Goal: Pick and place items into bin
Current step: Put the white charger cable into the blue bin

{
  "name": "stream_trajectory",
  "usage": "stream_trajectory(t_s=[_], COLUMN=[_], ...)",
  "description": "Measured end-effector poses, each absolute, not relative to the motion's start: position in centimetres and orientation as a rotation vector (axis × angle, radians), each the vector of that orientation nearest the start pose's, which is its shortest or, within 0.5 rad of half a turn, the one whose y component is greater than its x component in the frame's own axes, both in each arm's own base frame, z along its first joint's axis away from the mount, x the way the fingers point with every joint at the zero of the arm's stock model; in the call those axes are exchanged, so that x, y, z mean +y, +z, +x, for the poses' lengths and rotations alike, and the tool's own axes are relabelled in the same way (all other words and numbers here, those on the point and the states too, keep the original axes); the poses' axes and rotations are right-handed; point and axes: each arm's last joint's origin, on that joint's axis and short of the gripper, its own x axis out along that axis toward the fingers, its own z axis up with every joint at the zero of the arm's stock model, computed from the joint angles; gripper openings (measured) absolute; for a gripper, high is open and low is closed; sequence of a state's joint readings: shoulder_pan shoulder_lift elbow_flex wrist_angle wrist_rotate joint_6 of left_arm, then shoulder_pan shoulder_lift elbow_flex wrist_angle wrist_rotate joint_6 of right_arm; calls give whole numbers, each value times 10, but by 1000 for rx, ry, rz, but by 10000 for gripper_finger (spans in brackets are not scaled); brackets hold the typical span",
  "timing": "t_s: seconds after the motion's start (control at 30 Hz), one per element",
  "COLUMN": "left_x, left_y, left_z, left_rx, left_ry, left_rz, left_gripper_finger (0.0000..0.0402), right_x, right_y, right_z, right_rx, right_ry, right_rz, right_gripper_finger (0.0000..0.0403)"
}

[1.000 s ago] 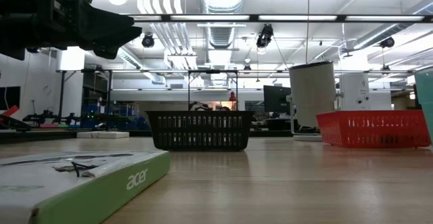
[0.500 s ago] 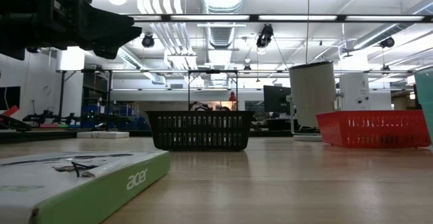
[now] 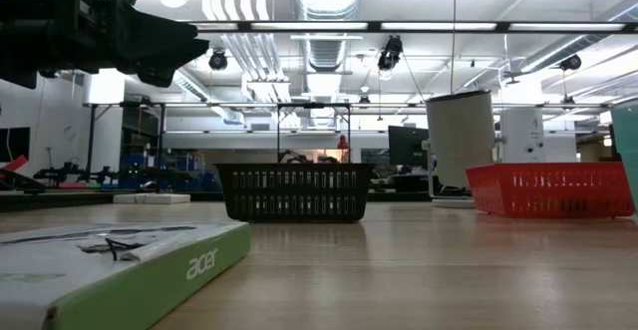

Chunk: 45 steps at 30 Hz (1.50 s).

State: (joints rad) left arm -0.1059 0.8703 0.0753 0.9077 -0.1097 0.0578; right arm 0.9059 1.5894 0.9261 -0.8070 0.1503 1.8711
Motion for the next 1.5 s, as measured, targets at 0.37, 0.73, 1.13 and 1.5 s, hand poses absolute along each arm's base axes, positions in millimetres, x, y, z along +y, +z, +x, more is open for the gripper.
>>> stream_trajectory(t_s=[0.37, 0.73, 1.13, 1.5], left_x=[-14, -14, -14, -14], left_y=[183, 183, 183, 183], left_z=[160, 160, 160, 160], left_rx=[-112, -112, -112, -112], left_ry=[7, 7, 7, 7], left_rz=[46, 46, 46, 46], left_gripper_finger=[183, 183, 183, 183], right_x=[212, 213, 216, 216], right_y=[183, 192, 196, 198], right_z=[174, 180, 188, 197], right_rx=[1208, 1077, 927, 831], right_ry=[-618, -549, -462, -394], right_rz=[761, 643, 531, 448], right_gripper_finger=[205, 191, 183, 183])
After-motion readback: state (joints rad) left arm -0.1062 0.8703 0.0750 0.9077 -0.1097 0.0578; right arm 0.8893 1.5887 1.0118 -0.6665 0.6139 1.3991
